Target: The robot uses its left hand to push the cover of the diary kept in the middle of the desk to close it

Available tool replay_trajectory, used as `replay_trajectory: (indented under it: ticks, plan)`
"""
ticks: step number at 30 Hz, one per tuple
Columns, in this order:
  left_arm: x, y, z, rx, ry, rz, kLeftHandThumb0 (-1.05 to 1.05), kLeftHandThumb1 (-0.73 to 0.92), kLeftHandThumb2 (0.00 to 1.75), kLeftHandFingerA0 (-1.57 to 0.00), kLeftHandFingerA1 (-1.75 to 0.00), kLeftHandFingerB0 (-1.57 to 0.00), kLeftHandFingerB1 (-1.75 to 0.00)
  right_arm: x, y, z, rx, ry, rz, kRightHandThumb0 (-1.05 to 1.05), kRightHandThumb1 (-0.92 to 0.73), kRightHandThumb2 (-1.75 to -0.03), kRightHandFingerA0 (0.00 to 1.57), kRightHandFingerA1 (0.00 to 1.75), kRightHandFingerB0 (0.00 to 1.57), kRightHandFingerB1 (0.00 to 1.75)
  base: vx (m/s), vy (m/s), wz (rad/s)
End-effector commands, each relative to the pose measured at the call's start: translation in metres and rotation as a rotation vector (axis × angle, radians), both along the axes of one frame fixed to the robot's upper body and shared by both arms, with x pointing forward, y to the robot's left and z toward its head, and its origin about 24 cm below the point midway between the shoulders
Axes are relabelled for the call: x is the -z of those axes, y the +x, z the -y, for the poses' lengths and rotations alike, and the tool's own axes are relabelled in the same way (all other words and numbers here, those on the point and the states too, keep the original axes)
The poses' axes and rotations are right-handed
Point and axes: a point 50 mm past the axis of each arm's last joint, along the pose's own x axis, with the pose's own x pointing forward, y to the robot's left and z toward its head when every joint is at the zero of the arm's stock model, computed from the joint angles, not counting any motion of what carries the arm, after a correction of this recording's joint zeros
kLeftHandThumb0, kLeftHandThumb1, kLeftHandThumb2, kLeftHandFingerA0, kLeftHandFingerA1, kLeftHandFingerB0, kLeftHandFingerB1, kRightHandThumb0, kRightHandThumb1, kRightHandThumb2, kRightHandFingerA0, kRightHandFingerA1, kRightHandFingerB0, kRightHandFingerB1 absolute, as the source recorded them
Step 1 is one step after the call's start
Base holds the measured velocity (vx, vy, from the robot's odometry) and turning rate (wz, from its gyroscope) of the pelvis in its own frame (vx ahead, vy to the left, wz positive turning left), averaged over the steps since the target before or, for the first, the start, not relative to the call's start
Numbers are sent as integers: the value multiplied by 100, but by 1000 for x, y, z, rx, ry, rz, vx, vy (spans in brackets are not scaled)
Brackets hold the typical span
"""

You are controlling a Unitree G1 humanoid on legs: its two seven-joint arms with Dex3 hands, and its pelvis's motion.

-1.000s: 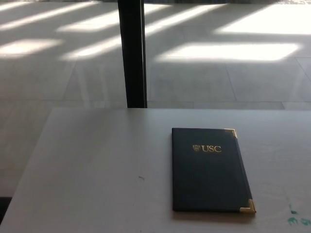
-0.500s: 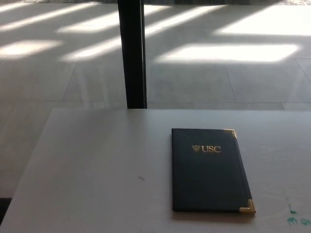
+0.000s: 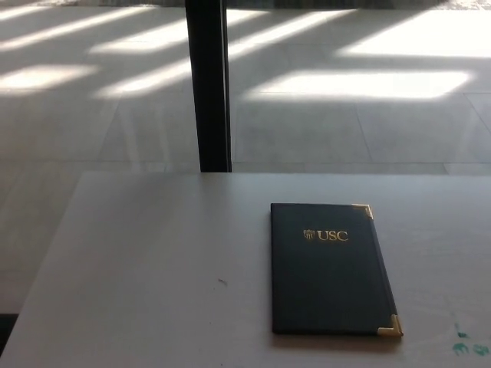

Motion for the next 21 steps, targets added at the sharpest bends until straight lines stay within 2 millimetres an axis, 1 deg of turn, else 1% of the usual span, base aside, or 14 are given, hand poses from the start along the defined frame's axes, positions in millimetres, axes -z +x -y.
replay_trajectory:
  ticks: [1,2,7,8,10,11,12,13,14,15,17,18,20,21]
  plan:
    - [-6,0,-6,27,42,20,-78,92,69,-67,-56,-52,-48,-5,0,4,-15,-44,1,-100,-70,-100,72,98,62,78,0,0,0]
    - [-7,1,-6,37,57,19,-79,92,70,-58,-49,-47,-44,-6,3,5,-17,-42,13,-86,-70,-121,68,95,62,79,0,0,0]
    - [-7,0,-7,14,54,15,-79,92,68,-75,-64,-62,-50,-6,4,6,-18,-31,15,-87,-71,-122,66,93,61,78,0,0,0]
    - [-6,0,-7,4,44,18,-79,92,68,-67,-58,-56,-48,-7,4,6,-17,-31,15,-96,-92,-72,65,96,60,74,0,0,0]
    - [-6,1,-7,-2,32,40,-77,92,69,-65,-55,-51,-47,-6,4,6,-11,-36,4,-97,-92,-70,66,96,62,74,0,0,0]
    - [-7,3,-6,3,33,44,-77,74,109,-66,-69,-56,-62,-6,4,6,-12,-38,8,-95,-92,-71,68,97,60,73,0,0,0]
    - [-7,6,-5,7,35,48,-77,74,109,-66,-69,-56,-62,-6,4,6,-14,-36,17,-95,-92,-71,68,97,60,73,0,0,0]
    - [-7,6,-5,11,36,46,-78,92,68,-69,-59,-63,-53,-6,4,6,-23,-41,18,-94,-92,-72,67,97,58,73,0,0,0]
    - [-8,7,-4,13,34,50,-78,92,68,-74,-65,-69,-58,-5,4,7,-22,-34,17,-84,-70,-122,66,91,60,76,0,0,0]
    - [-8,7,-4,11,32,53,-77,92,68,-77,-63,-74,-62,-6,5,7,-23,-31,19,-96,-92,-72,63,97,61,76,0,0,0]
    - [-9,8,-5,14,33,41,-77,92,69,-78,-63,-76,-62,-6,6,5,-31,-30,22,-96,-92,-72,61,97,59,76,0,0,0]
    - [-9,7,-5,20,35,35,-77,92,68,-71,-54,-78,-75,-6,6,5,-35,-33,19,-82,-71,-123,64,92,58,77,0,0,0]
    - [-8,6,-5,35,46,32,-78,92,68,-74,-64,-69,-57,-7,7,4,-27,-52,6,-85,-72,-123,67,94,60,78,0,0,0]
    - [-8,7,-5,34,42,33,-78,92,68,-66,-57,-44,-44,-7,7,4,-21,-41,10,-95,-92,-72,63,97,59,75,0,0,0]
